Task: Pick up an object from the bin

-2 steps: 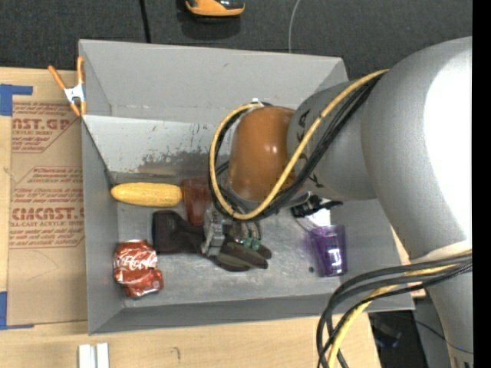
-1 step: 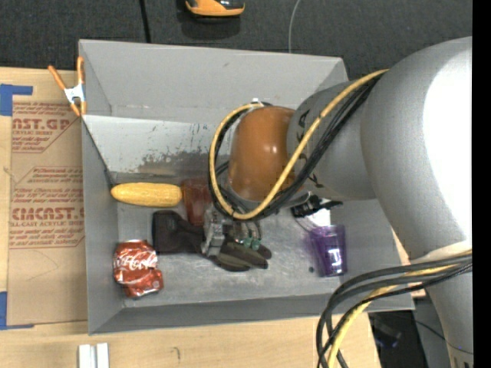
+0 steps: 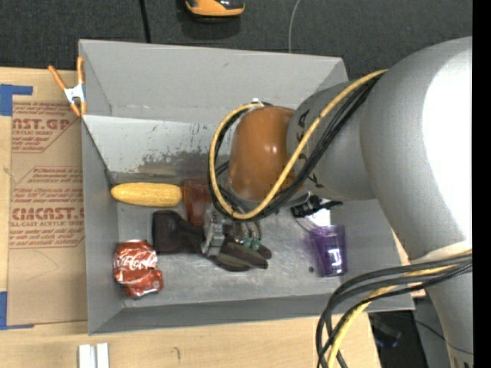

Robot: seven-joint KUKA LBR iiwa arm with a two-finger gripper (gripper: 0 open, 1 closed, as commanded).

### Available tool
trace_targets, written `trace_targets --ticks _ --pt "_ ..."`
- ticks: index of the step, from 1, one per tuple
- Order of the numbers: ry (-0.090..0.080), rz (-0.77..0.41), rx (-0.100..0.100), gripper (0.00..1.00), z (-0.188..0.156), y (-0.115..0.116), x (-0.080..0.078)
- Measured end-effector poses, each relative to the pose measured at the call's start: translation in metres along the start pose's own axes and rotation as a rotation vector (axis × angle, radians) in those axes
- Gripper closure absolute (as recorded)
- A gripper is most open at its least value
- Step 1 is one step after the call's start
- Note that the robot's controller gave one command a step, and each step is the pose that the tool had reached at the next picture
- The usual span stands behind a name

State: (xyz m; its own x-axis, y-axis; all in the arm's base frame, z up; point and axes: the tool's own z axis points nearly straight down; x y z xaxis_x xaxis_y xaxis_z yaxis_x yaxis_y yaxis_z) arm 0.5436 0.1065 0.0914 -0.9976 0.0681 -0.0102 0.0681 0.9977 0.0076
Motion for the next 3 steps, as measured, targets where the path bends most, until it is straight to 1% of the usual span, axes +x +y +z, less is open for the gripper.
trace_targets --ticks 1,2,3 --pt "0.057 -0.003 0.016 0.0 0.01 -0.004 0.015" --pt "0.057 -0.002 0.016 0.0 0.01 -0.004 0.015" --pt "0.011 -0.308 0.007 1.0 0.02 -0.059 0.048"
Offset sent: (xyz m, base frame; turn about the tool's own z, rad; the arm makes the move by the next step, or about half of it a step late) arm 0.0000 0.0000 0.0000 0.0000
